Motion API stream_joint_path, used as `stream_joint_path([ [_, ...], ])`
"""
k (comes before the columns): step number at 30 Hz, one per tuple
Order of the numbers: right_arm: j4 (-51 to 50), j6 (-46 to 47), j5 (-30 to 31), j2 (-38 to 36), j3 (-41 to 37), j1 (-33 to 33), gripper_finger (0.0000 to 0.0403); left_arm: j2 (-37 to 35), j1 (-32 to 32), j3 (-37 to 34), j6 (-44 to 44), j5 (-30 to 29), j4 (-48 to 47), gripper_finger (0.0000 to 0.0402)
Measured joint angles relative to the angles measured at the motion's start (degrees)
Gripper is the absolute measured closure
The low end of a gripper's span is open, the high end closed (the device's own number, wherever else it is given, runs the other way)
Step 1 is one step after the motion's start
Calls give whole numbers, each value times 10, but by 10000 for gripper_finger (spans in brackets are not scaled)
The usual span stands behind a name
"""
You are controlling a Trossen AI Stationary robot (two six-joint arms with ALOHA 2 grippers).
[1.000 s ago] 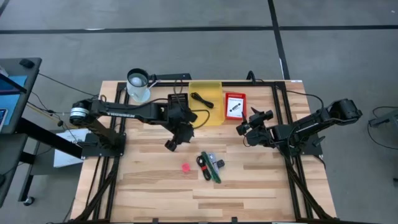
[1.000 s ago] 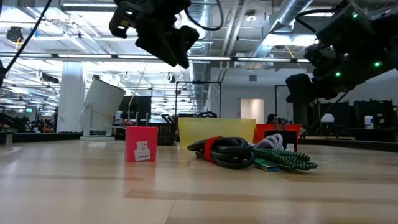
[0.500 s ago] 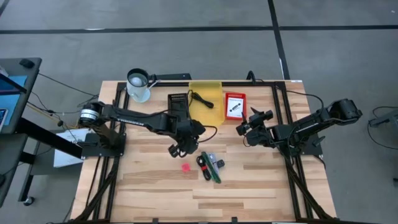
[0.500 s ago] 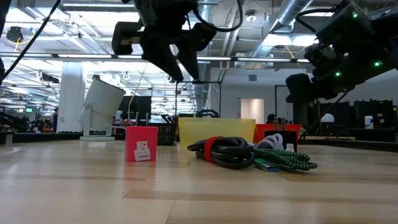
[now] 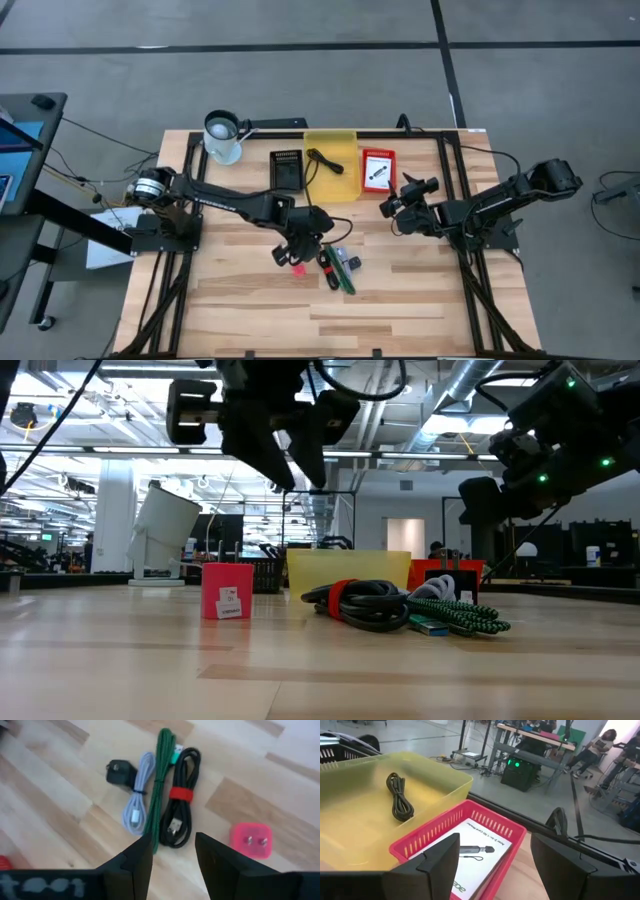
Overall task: Pick and place items into bin
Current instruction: Put the black charger cable into the yellow bin
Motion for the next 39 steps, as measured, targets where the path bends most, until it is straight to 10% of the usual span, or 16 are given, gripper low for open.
stream_joint_path([
  [18, 30, 2, -119, 0, 0, 0, 163, 39, -20, 1, -86, -79, 103, 261],
  [39, 43, 1, -119, -12, 3, 47, 163, 94, -21, 73, -74, -15, 13, 261],
])
